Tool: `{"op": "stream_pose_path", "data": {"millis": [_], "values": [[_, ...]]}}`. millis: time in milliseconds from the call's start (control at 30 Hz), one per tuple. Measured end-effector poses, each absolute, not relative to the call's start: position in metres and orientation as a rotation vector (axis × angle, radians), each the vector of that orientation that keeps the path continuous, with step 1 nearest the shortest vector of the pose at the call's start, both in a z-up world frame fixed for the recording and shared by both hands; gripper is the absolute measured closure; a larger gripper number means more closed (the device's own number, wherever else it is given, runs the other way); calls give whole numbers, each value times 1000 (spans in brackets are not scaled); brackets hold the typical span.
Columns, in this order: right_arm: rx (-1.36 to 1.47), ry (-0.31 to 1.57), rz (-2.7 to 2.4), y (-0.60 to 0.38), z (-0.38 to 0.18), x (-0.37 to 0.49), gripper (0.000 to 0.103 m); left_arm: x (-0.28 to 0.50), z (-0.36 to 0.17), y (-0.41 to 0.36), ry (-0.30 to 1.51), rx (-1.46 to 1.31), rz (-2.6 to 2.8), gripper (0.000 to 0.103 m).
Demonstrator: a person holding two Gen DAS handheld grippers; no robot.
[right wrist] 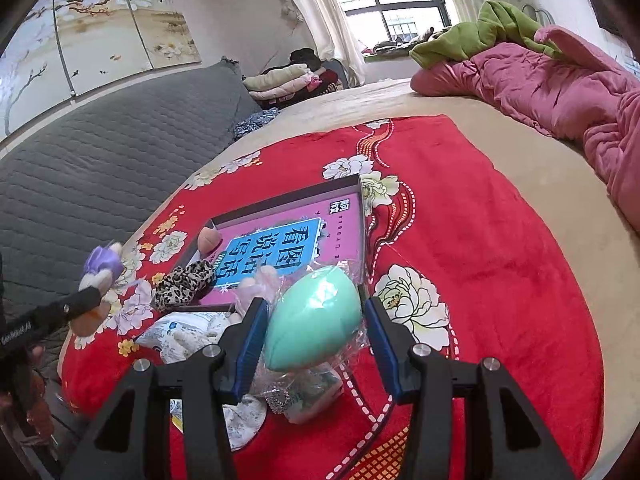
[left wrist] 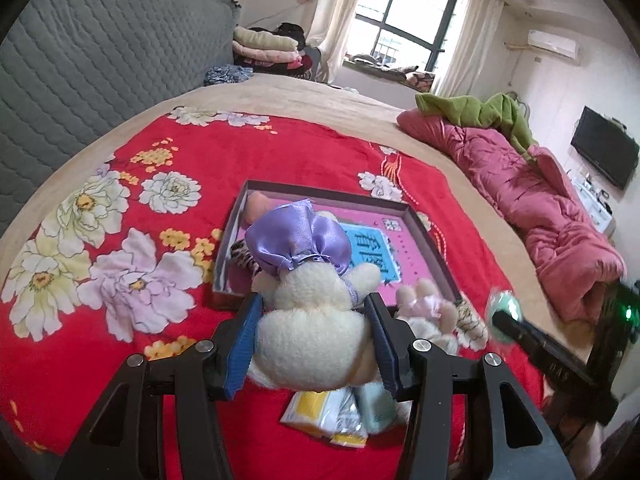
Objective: Organize soft objects
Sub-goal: 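Lift the bunny plush with the left tool while the right tool lifts the mint sponge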
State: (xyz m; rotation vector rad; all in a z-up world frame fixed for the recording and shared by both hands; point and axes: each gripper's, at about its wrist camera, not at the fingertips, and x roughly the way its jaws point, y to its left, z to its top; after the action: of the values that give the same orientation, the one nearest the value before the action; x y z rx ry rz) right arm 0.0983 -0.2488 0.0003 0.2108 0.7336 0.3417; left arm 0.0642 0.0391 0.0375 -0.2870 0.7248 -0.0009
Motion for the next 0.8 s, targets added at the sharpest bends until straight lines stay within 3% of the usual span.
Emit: {"op": "stream_pose_path", "data": {"millis": [800], "values": [[136,684,331,-227,23,100,53,145,45,22,733,-344,3,49]]}}
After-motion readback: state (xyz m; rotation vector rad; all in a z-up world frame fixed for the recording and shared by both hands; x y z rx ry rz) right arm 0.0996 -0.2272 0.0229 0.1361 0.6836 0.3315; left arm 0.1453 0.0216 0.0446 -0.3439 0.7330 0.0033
